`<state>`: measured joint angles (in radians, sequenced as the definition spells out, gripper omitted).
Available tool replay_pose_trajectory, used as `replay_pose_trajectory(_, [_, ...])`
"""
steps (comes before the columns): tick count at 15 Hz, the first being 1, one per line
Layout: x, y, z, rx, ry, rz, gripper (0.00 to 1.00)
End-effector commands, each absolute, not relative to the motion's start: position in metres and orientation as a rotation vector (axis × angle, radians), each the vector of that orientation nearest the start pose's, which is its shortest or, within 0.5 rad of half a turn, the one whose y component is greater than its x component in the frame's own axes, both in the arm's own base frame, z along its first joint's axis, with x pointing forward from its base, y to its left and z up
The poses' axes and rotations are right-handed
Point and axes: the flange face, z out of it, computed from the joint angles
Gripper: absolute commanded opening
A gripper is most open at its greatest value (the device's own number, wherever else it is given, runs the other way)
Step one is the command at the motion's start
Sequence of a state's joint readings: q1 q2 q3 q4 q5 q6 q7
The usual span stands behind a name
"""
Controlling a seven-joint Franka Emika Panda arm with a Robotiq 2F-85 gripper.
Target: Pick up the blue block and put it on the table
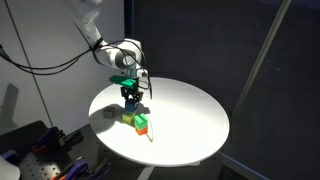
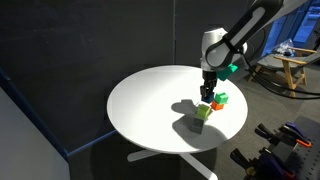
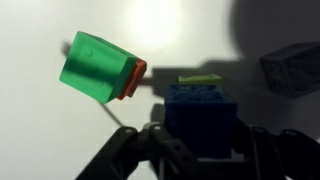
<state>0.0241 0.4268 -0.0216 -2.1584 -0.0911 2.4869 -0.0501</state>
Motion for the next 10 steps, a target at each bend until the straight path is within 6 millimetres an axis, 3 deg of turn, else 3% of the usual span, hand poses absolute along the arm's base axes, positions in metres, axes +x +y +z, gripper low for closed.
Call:
replay_pose_trajectory(1, [0.577, 0.002, 0.191, -3.203, -0.231, 0.181, 0.26])
replay_pose_trajectory(10, [0.602, -0.018, 0.175, -3.227, -0.107, 0.176, 0.26])
